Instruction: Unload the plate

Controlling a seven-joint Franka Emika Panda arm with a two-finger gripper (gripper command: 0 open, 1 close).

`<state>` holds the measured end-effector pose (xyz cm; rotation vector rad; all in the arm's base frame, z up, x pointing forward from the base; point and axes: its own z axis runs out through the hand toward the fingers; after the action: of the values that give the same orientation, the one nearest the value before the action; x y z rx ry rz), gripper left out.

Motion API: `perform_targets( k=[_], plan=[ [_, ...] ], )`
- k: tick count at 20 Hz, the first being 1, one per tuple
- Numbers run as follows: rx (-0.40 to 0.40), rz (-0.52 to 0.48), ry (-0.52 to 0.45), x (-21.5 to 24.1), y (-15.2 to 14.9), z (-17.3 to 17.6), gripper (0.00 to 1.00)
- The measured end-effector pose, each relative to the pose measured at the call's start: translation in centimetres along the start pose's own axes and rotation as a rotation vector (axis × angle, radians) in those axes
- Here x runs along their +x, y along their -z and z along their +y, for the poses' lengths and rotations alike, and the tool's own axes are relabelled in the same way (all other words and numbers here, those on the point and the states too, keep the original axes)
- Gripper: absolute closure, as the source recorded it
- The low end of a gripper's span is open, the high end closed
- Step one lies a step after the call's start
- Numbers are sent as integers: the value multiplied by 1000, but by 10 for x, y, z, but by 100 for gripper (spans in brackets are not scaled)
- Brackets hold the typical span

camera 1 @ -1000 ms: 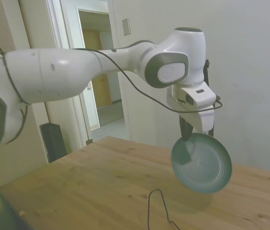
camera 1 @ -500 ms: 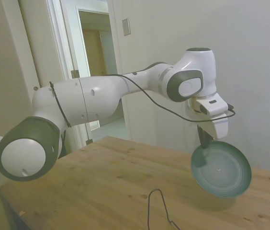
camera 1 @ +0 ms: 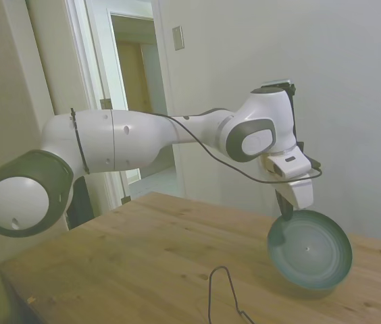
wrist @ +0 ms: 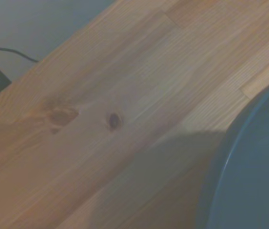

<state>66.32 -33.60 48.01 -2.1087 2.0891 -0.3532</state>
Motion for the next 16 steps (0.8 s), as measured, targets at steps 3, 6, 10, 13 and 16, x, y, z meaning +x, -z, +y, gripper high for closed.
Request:
perform_targets(
  k=[3, 6, 10, 13, 16],
  plan=[
    [-4, 22, -33, 3, -21, 22, 100],
    [-19, 36, -59, 1, -46, 48, 100],
    [-32, 59, -71, -7, -63, 81, 100],
    [-22, 60, -106, 0, -59, 101, 100],
    [-9, 64, -146, 18, -51, 110, 100]
  ],
)
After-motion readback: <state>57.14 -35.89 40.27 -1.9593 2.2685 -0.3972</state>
